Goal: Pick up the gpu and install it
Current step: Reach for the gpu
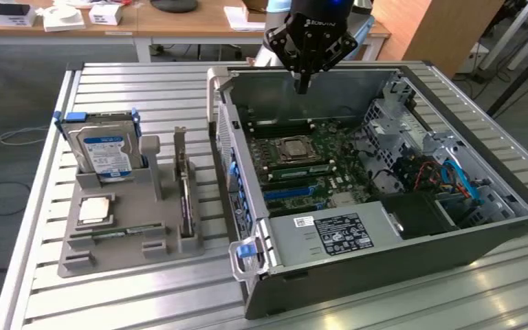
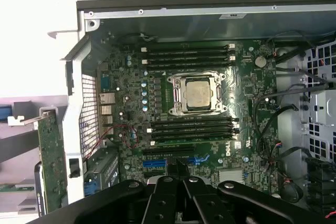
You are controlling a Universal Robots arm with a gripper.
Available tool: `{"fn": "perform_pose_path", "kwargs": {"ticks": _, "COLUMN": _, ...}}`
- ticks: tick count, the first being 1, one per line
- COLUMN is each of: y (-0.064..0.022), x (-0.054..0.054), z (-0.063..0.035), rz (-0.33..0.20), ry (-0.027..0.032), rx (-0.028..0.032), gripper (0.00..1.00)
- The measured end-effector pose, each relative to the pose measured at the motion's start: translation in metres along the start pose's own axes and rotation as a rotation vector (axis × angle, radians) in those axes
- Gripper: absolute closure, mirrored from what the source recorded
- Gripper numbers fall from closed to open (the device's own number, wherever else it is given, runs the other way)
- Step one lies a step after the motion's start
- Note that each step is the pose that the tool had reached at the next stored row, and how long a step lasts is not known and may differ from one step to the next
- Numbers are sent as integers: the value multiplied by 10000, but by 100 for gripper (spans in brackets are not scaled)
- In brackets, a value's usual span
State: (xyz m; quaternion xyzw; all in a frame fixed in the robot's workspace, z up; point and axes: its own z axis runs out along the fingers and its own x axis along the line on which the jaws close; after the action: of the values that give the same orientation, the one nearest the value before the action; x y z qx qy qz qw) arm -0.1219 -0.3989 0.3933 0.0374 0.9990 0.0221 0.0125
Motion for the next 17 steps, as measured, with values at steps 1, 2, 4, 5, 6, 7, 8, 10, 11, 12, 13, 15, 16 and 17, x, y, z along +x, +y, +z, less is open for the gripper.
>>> {"fn": "perform_pose_path", "kwargs": {"ticks": 1, "y": 0, "x": 0, "z": 0, "rz": 0, "ry": 0, "rx": 0, "gripper": 89}}
{"fn": "perform_pose_path", "kwargs": {"ticks": 2, "y": 0, "x": 0, "z": 0, "rz": 0, "ry": 0, "rx": 0, "gripper": 89}}
{"fn": "perform_pose_path", "kwargs": {"ticks": 4, "y": -2, "x": 22, "z": 1, "rz": 2, "ry": -2, "rx": -2, "gripper": 89}}
{"fn": "perform_pose_path", "kwargs": {"ticks": 5, "y": -3, "x": 45, "z": 1, "rz": 1, "ry": -1, "rx": -1, "gripper": 89}}
{"fn": "perform_pose_path", "kwargs": {"ticks": 6, "y": -5, "x": 70, "z": 0, "rz": 1, "ry": -1, "rx": 0, "gripper": 89}}
{"fn": "perform_pose_path", "kwargs": {"ticks": 7, "y": -7, "x": 100, "z": 0, "rz": 1, "ry": -1, "rx": -1, "gripper": 89}}
{"fn": "perform_pose_path", "kwargs": {"ticks": 8, "y": -10, "x": 129, "z": -1, "rz": 1, "ry": -2, "rx": 0, "gripper": 89}}
{"fn": "perform_pose_path", "kwargs": {"ticks": 10, "y": -14, "x": 186, "z": -2, "rz": -1, "ry": -3, "rx": 0, "gripper": 89}}
{"fn": "perform_pose_path", "kwargs": {"ticks": 11, "y": -17, "x": 223, "z": -2, "rz": 0, "ry": -4, "rx": -1, "gripper": 89}}
{"fn": "perform_pose_path", "kwargs": {"ticks": 12, "y": -19, "x": 257, "z": -3, "rz": 1, "ry": -5, "rx": -1, "gripper": 89}}
{"fn": "perform_pose_path", "kwargs": {"ticks": 13, "y": -22, "x": 290, "z": -4, "rz": 0, "ry": -7, "rx": -1, "gripper": 89}}
{"fn": "perform_pose_path", "kwargs": {"ticks": 15, "y": -27, "x": 360, "z": -6, "rz": -1, "ry": -9, "rx": -1, "gripper": 89}}
{"fn": "perform_pose_path", "kwargs": {"ticks": 16, "y": -30, "x": 397, "z": -7, "rz": 0, "ry": -11, "rx": 0, "gripper": 89}}
{"fn": "perform_pose_path", "kwargs": {"ticks": 17, "y": -33, "x": 437, "z": -7, "rz": 0, "ry": -14, "rx": -2, "gripper": 89}}
